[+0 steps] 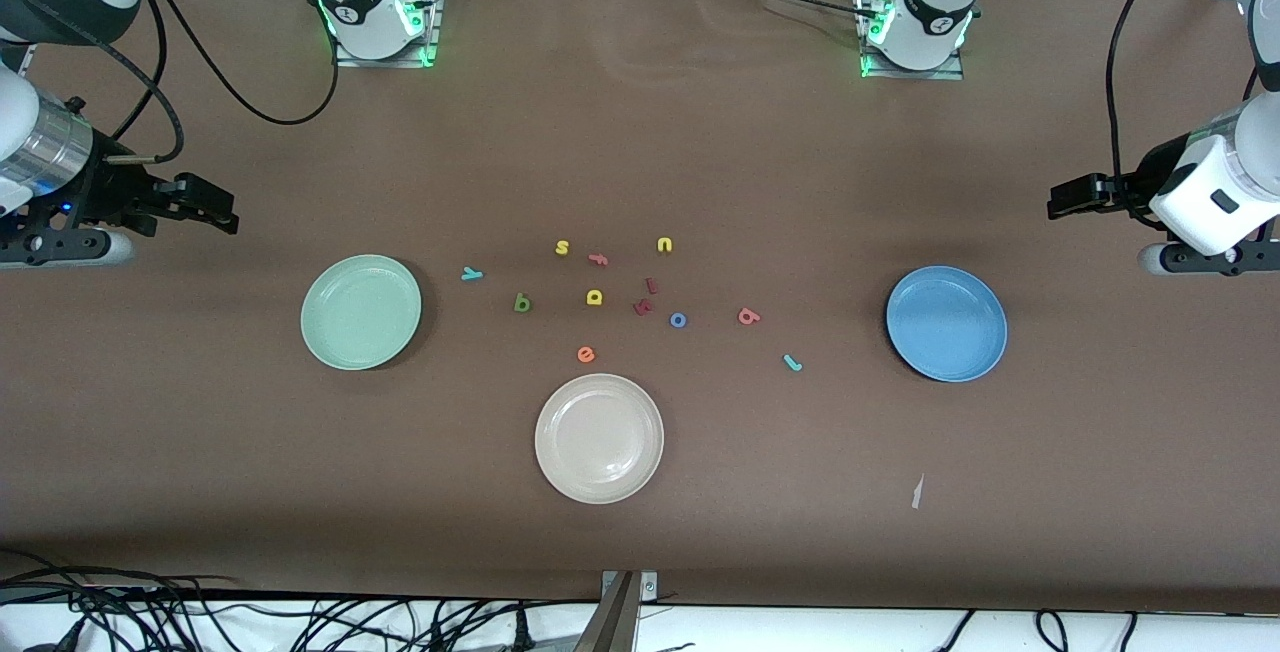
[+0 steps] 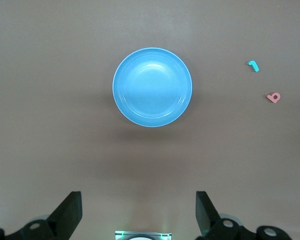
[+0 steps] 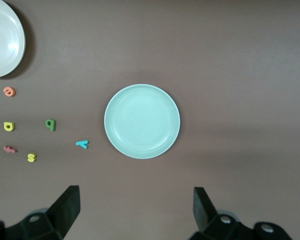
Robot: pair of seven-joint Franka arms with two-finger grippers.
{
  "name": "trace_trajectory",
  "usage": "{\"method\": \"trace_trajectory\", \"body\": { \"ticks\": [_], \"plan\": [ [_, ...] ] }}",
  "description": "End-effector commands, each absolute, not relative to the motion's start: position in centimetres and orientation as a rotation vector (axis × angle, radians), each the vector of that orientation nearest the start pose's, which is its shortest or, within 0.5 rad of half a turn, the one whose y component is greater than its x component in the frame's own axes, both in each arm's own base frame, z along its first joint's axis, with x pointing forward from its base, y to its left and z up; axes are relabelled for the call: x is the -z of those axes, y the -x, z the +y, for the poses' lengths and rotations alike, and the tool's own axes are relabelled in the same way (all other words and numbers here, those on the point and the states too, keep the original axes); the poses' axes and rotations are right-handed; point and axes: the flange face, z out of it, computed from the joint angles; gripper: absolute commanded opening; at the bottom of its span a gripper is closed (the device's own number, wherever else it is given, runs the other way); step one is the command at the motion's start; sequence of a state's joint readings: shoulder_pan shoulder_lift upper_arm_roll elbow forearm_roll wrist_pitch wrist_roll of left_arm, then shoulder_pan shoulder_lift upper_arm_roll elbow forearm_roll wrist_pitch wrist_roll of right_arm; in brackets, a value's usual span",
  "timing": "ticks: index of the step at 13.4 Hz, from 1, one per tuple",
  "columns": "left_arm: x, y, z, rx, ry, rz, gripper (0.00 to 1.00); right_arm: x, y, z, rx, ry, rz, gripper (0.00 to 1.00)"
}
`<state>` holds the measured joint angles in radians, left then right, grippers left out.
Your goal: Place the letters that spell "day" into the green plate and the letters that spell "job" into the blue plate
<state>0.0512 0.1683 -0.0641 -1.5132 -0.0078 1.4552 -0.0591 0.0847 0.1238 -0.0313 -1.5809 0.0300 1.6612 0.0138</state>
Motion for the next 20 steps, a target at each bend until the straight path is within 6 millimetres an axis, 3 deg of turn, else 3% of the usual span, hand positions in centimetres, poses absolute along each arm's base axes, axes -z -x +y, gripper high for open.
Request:
{"method": "trace_trajectory", "body": {
  "ticks": [1,5,9,20],
  "plan": [
    [-54.7,-59.1,-0.7,-0.350,3.133,-0.081,1.00,-56.2,-58.6,4.0,-0.132,3.128,-0.087,1.00],
    [-54.8,-59.1,-0.7,-0.348,3.133,-0.081,1.00,-56.3,-58.7,4.3,-0.125,3.163,-0.114,1.00],
    [-54.8,-59.1,-0.7,-0.348,3.133,-0.081,1.00,-56.2,-58.9,3.2,-0.111,3.153,-0.093,1.00],
    [-54.8,-59.2,-0.7,-0.336,3.135,-0.081,1.00,-55.7,-58.8,4.9,-0.118,3.144,-0.136,1.00]
  ]
}}
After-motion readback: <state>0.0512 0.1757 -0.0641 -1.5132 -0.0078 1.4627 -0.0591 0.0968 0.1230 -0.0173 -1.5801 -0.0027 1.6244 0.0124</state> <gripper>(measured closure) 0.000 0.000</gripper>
